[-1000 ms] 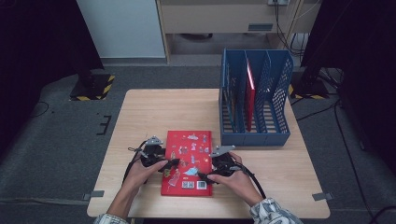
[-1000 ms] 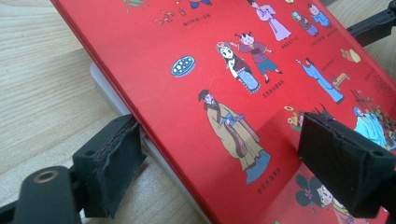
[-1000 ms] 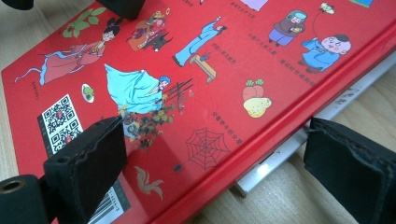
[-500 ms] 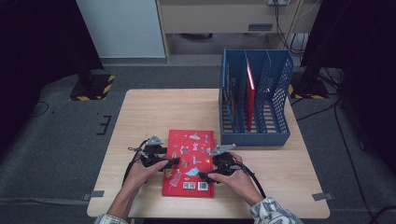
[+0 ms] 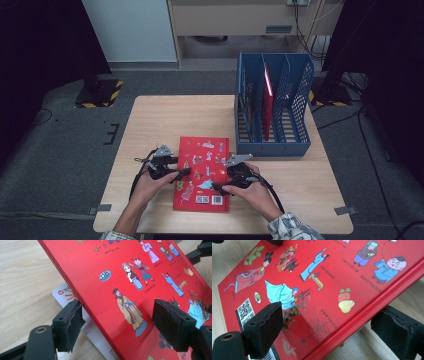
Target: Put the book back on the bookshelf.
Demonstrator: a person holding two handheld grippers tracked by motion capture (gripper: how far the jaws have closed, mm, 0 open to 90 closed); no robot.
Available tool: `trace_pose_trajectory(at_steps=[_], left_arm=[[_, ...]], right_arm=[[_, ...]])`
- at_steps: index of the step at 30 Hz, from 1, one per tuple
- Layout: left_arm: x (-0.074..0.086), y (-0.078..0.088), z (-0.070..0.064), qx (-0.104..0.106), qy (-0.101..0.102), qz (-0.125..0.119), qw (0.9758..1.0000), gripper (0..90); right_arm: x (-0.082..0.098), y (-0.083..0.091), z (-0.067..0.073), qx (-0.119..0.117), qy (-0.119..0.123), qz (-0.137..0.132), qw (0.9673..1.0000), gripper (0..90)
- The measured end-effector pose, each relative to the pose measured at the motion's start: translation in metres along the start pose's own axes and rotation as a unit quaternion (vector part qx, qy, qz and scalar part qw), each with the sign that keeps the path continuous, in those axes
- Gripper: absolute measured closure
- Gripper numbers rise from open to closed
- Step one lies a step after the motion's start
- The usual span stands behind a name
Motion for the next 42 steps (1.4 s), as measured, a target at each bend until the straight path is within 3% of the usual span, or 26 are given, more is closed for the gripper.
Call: trace_pose_trajectory(at_steps=[22, 31, 42], left_arm=[[-0.013, 0.024, 0.0, -0.016, -0.016, -0.018, 0.9996, 35.1], [-0.021, 0.035, 0.002, -0.038, -0.027, -0.02, 0.9987, 38.8], [-0.025, 0.041, 0.006, -0.038, -0.031, -0.016, 0.9987, 43.8]], right_arm=[[-0.014, 0.009, 0.009, 0.016, 0.008, -0.021, 0.9996, 19.6], [-0.025, 0.01, 0.012, 0.028, 0.02, -0.019, 0.9992, 22.1], [-0.033, 0.011, 0.009, 0.032, 0.014, -0.027, 0.999, 26.5]])
Point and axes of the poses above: each handheld gripper's, and its own axes: y roughly backward along the jaws, x roughly out of its underside, z roughly to its left, the point moved 9 cm from there along -y, roughly forward along the jaws, and after that the axes turned 4 degrees about -y, right-handed, at the moved point
